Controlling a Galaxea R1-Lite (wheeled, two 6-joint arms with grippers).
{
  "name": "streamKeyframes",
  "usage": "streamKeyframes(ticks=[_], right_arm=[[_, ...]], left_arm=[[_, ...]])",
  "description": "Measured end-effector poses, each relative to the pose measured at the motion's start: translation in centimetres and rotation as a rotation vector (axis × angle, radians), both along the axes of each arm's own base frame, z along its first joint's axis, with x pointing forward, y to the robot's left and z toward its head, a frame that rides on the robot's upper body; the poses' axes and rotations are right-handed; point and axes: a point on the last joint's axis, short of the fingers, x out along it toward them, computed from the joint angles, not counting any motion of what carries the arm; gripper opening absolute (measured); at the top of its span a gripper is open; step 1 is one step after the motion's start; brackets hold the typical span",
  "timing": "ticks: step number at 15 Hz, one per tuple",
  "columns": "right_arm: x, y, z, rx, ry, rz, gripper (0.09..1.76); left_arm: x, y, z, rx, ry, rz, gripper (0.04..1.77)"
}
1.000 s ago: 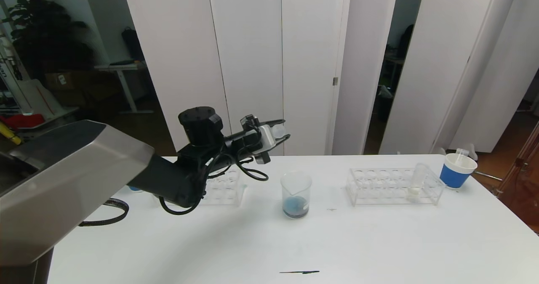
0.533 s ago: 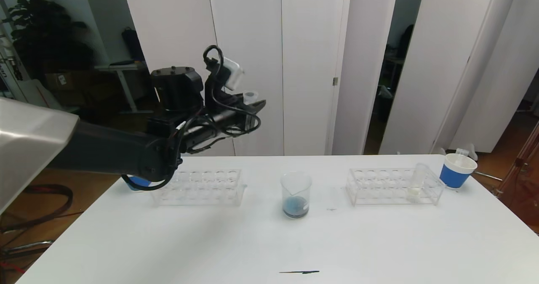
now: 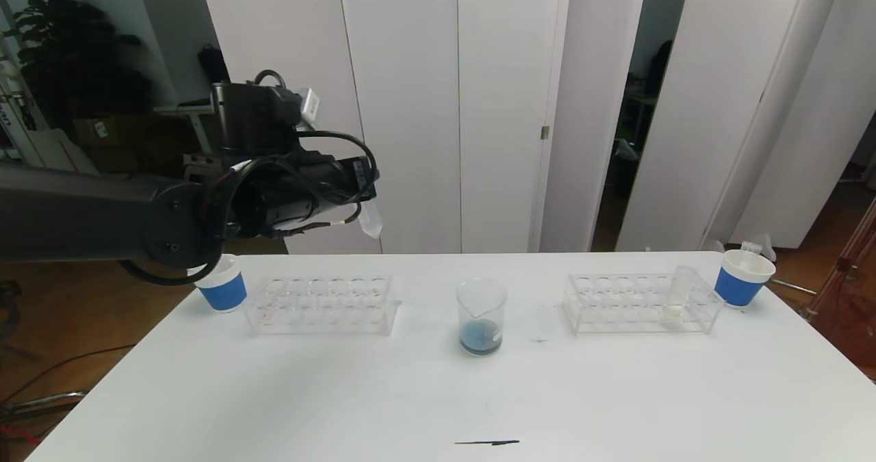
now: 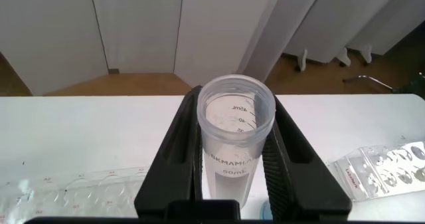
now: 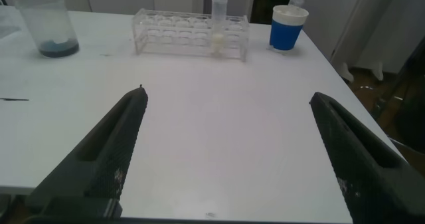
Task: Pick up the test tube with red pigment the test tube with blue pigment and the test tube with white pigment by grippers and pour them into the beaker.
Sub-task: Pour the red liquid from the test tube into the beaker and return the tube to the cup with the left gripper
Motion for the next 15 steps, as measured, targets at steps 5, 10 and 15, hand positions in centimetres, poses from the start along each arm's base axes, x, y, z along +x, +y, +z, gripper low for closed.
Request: streamKeyframes(ticks=[5,10,15], right_arm=[[0.0,0.0,0.0,0.000,0.000,0.000,1.75],[0.0,0.0,0.0,0.000,0.000,0.000,1.75],[0.0,0.0,0.0,0.000,0.000,0.000,1.75]], left_arm=[[-0.2,3.4,-0.5,0.197,-0.099,0.109,0.60],[-0.4,6.1,0.0,0.335,-0.311,0.196,0.60],[1.1,12.0,-0.7,0.424,-0.331,0.403,0.60]])
